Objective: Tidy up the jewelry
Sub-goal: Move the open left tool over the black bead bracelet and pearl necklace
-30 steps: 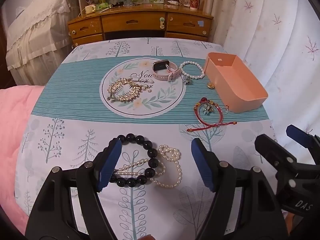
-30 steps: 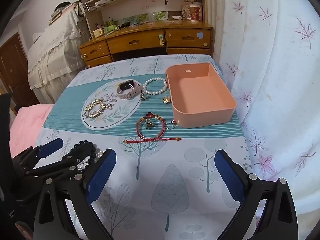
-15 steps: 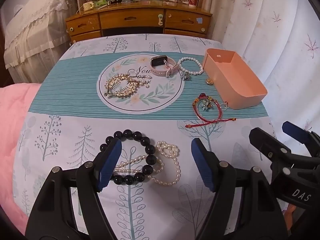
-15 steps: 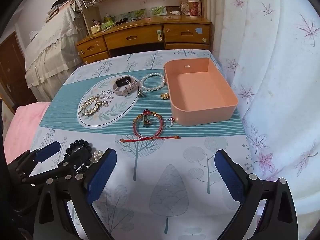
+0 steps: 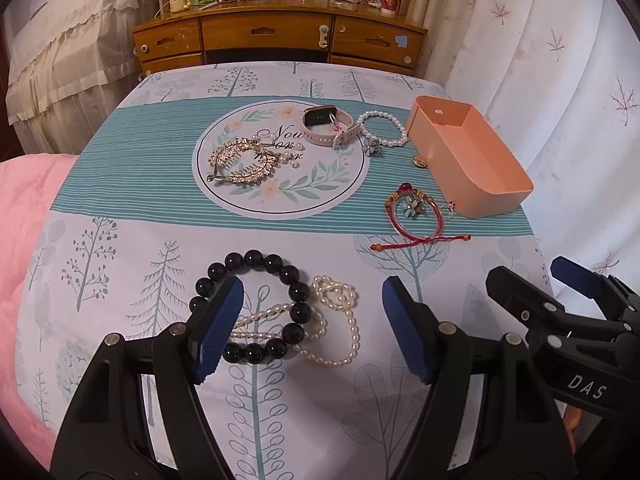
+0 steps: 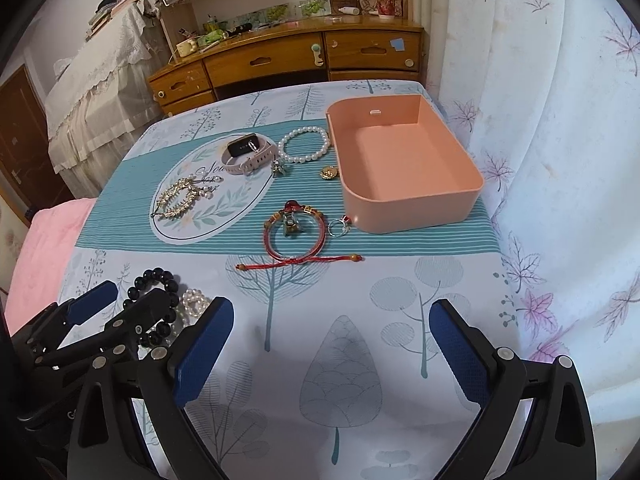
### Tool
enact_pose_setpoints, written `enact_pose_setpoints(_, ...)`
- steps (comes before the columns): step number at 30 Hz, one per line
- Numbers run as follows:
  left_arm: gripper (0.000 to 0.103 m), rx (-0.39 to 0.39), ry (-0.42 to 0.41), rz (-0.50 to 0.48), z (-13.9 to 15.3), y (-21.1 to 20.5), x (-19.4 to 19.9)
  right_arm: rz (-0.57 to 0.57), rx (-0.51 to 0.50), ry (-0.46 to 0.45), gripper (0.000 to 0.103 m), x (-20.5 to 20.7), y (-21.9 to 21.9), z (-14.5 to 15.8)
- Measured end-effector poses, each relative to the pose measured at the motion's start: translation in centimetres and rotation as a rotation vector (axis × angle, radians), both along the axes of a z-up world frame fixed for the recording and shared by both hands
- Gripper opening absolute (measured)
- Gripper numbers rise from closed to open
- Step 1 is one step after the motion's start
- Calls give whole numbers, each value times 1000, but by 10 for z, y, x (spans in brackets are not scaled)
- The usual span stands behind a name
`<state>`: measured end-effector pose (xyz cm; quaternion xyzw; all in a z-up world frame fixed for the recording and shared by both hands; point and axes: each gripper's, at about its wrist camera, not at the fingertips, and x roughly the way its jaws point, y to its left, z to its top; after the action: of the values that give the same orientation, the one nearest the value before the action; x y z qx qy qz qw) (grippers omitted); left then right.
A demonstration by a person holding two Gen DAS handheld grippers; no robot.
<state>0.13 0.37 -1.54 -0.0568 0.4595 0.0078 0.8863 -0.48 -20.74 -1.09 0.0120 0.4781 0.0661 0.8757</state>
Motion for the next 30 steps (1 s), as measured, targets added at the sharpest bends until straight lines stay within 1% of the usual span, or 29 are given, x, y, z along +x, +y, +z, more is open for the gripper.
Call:
enact_pose_setpoints(4,70,7,7,1,-2,-1,0,6,-5,18,97,0,1,-5)
enact_pose_setpoints(7,70,6,10,1,-4,0,-1,13,47,9,98,-3,-3,-4)
enact_pose_setpoints(10,70,5,13,3,-4,1,-2,-2,18,2,98,-4,-2,-3)
enact_pose_setpoints(14,70,11,15,3,-5,0,-3,2,3,-16,97,-9,-1,1)
enact_pose_setpoints(18,70,11,19,3,-6,1,-4,14,21,-28,97,-13,-2,5)
enact_pose_setpoints(25,70,11,19,2,-6,1,-4,11,43,-21,97,-13,-4,3)
enact_pose_setpoints(27,70,9,19,3,-6,1,-4,4,53,-14,95,-12,-5,2)
enact_pose_setpoints(29,70,9,18,3,-6,1,-4,0,68,1,87,-11,-7,-1)
enact_pose_setpoints(30,70,9,18,4,-6,1,-4,-2,68,12,85,-10,-7,-3)
